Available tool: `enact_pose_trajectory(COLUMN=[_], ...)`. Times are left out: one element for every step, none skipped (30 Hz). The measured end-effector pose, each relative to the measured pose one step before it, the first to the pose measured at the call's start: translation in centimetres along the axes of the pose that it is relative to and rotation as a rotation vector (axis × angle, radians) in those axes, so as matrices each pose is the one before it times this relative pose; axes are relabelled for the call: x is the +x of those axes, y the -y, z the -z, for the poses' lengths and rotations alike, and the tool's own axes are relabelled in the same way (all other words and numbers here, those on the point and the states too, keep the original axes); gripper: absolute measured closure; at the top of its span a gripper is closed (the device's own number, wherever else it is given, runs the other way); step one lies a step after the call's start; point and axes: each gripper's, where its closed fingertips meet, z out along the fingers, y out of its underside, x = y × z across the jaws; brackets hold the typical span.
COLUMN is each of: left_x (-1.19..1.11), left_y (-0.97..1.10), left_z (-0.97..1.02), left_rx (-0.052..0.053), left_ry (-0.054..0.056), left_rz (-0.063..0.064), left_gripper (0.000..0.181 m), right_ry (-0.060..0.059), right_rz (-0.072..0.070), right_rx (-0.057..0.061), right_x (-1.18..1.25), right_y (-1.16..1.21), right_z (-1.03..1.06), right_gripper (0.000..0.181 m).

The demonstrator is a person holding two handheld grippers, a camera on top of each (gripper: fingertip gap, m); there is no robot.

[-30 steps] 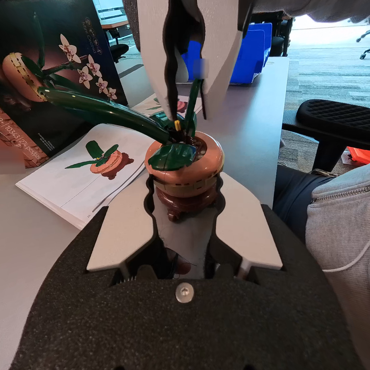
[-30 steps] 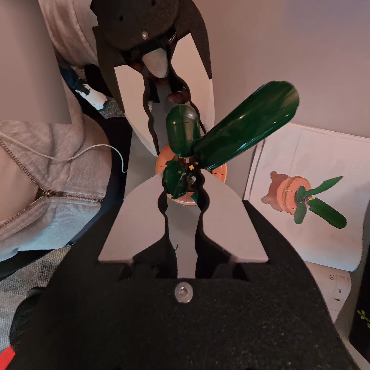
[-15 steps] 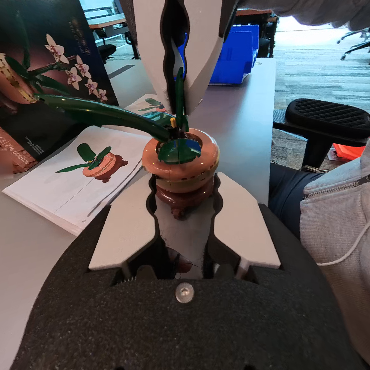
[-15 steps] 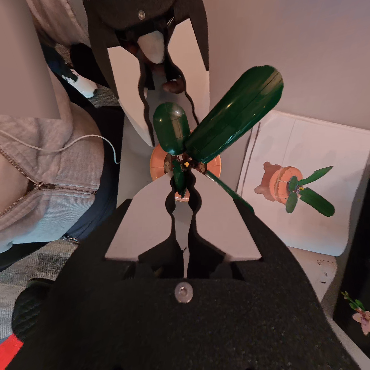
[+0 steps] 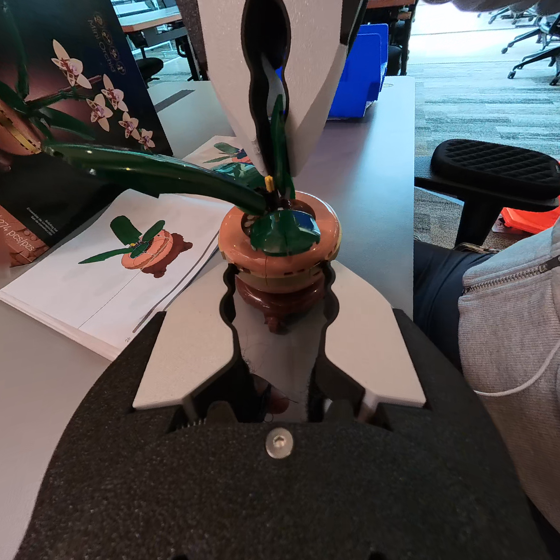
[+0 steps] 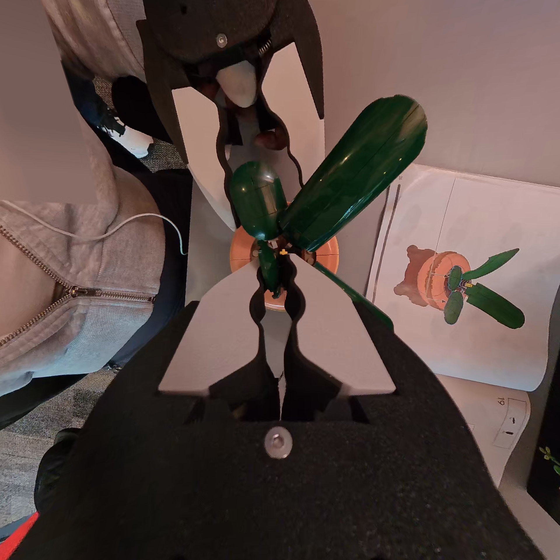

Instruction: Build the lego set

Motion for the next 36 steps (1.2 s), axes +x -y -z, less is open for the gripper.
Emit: enact_pose_trajectory(left_x=[0.003, -0.006, 0.005, 0.001, 0.005, 0.017, 0.003, 0.004, -0.002, -0.021, 0.000, 0.005, 0.010, 0.009, 0.006, -0.015, -0.007, -0.005, -0.012, -0.007, -0.027, -0.022, -0.037, -0.033, -0.003, -0.001, -0.018, -0.011, 0.031, 0.102, 0.118, 0.128, 0.093, 0.063, 0.021, 0.017], left_y=[0.001, -0.001, -0.006, -0.012, -0.006, 0.004, -0.004, 0.003, -0.006, -0.006, -0.003, 0.000, -0.014, 0.003, 0.008, 0.002, -0.004, -0.001, 0.008, 0.001, 0.004, -0.001, -0.004, -0.004, -0.004, -0.015, -0.019, -0.006, -0.006, -0.006, -0.063, -0.133, -0.125, -0.079, -0.008, 0.029], left_z=[-0.011, -0.003, -0.004, -0.016, 0.003, -0.012, -0.006, -0.016, -0.007, -0.004, -0.002, -0.007, -0.001, -0.009, -0.011, -0.026, -0.022, -0.017, -0.010, 0.003, 0.024, 0.051, 0.059, 0.052, 0.037, 0.031, 0.027, 0.018, 0.010, -0.007, -0.040, -0.088, -0.086, -0.063, -0.009, 0.026], left_rx=[-0.0001, -0.0001, -0.0007, -0.0005, -0.0005, -0.0003, 0.0002, -0.0003, -0.0007, -0.0003, -0.0002, -0.0004, -0.0005, -0.0001, 0.0003, -0.0004, -0.0007, -0.0003, -0.0003, 0.0002, 0.0003, 0.0008, 0.0009, 0.0004, 0.0004, 0.0000, -0.0005, -0.0005, 0.0003, -0.0006, -0.0053, -0.0106, -0.0109, -0.0067, -0.0012, 0.0029], left_ry=[-0.0011, -0.0003, -0.0006, -0.0006, -0.0005, -0.0001, 0.0005, 0.0001, -0.0008, -0.0010, -0.0005, 0.0003, 0.0003, 0.0000, 0.0004, -0.0008, -0.0023, -0.0018, -0.0006, 0.0001, 0.0009, 0.0004, 0.0004, 0.0018, 0.0025, 0.0036, 0.0048, 0.0035, -0.0003, -0.0037, -0.0044, -0.0048, -0.0032, -0.0013, -0.0015, -0.0019], left_rz=[0.0010, 0.0006, 0.0004, 0.0004, -0.0001, -0.0014, -0.0019, -0.0009, 0.0009, 0.0022, 0.0012, -0.0011, -0.0013, -0.0012, -0.0010, 0.0006, 0.0021, 0.0025, 0.0020, 0.0004, 0.0008, 0.0027, 0.0030, 0.0006, -0.0028, -0.0046, -0.0042, -0.0030, -0.0039, -0.0062, -0.0066, -0.0060, -0.0058, -0.0045, -0.0014, 0.0015], left_gripper=[0.125, 0.125, 0.125, 0.125, 0.125, 0.125, 0.125, 0.124, 0.124, 0.124, 0.124, 0.124, 0.124, 0.124, 0.124, 0.124, 0.123, 0.123, 0.123, 0.123, 0.123, 0.123, 0.124, 0.124, 0.125, 0.125, 0.125, 0.126, 0.128, 0.130, 0.131, 0.131, 0.129, 0.127, 0.126, 0.125], right_ry=[-0.0071, -0.0087, -0.0122, -0.0116, -0.0046, -0.0005, 0.0031, -0.0012, 0.0006, -0.0036, 0.0031, 0.0047, 0.0039, 0.0077, 0.0046, -0.0014, -0.0046, -0.0032, 0.0024, 0.0005, -0.0014, 0.0055, 0.0010, -0.0009, 0.0001, -0.0026, 0.0056, 0.0140, 0.0034, -0.0038, -0.0028, -0.0113, -0.0134, -0.0139, -0.0196, -0.0189], right_rz=[-0.0020, 0.0034, 0.0128, 0.0100, 0.0056, 0.0006, -0.0077, 0.0027, 0.0002, 0.0042, 0.0007, -0.0055, -0.0006, -0.0134, -0.0040, 0.0058, 0.0064, 0.0048, 0.0009, 0.0123, 0.0091, -0.0136, 0.0015, 0.0014, 0.0057, 0.0086, 0.0056, 0.0001, -0.0028, 0.0047, 0.0129, 0.0110, 0.0129, 0.0134, 0.0104, 0.0092], right_rx=[-0.0001, -0.0041, -0.0107, -0.0103, -0.0054, 0.0001, -0.0017, -0.0042, -0.0086, -0.0079, -0.0087, -0.0027, 0.0011, 0.0044, -0.0002, -0.0060, -0.0125, -0.0056, -0.0051, 0.0018, 0.0149, 0.0180, 0.0241, 0.0193, 0.0172, 0.0158, 0.0060, -0.0042, -0.0127, -0.0121, -0.0095, -0.0108, 0.0023, 0.0197, 0.0131, -0.0007], right_x=[0.029, 0.004, -0.024, -0.010, -0.039, -0.018, -0.003, 0.014, -0.004, 0.030, -0.018, -0.007, -0.048, -0.012, 0.032, 0.005, -0.011, 0.036, 0.006, 0.010, 0.027, 0.005, -0.028, -0.080, -0.103, -0.063, -0.132, -0.185, -0.017, 0.032, -0.070, 0.014, 0.037, 0.064, 0.227, 0.242], right_y=[-0.038, 0.000, 0.001, 0.005, -0.015, -0.016, -0.038, 0.018, 0.006, 0.035, -0.020, 0.005, -0.018, -0.036, -0.016, 0.024, -0.015, 0.009, -0.065, -0.002, 0.064, 0.013, 0.045, 0.017, 0.021, -0.006, -0.045, -0.078, -0.164, -0.163, -0.101, -0.088, 0.110, 0.319, 0.203, 0.007], right_z=[0.006, -0.008, -0.013, -0.019, -0.015, -0.003, -0.001, -0.030, -0.020, -0.034, -0.005, -0.042, -0.026, -0.025, -0.009, -0.041, -0.017, -0.053, -0.029, -0.004, -0.004, 0.048, 0.018, 0.005, -0.015, 0.004, 0.062, 0.103, 0.140, 0.112, 0.084, 0.114, 0.157, 0.197, 0.207, 0.246], right_gripper=[0.172, 0.172, 0.172, 0.172, 0.172, 0.172, 0.172, 0.172, 0.172, 0.172, 0.172, 0.172, 0.172, 0.172, 0.172, 0.172, 0.172, 0.172, 0.171, 0.171, 0.171, 0.171, 0.171, 0.170, 0.169, 0.167, 0.163, 0.159, 0.158, 0.157, 0.154, 0.153, 0.151, 0.148, 0.147, 0.145])
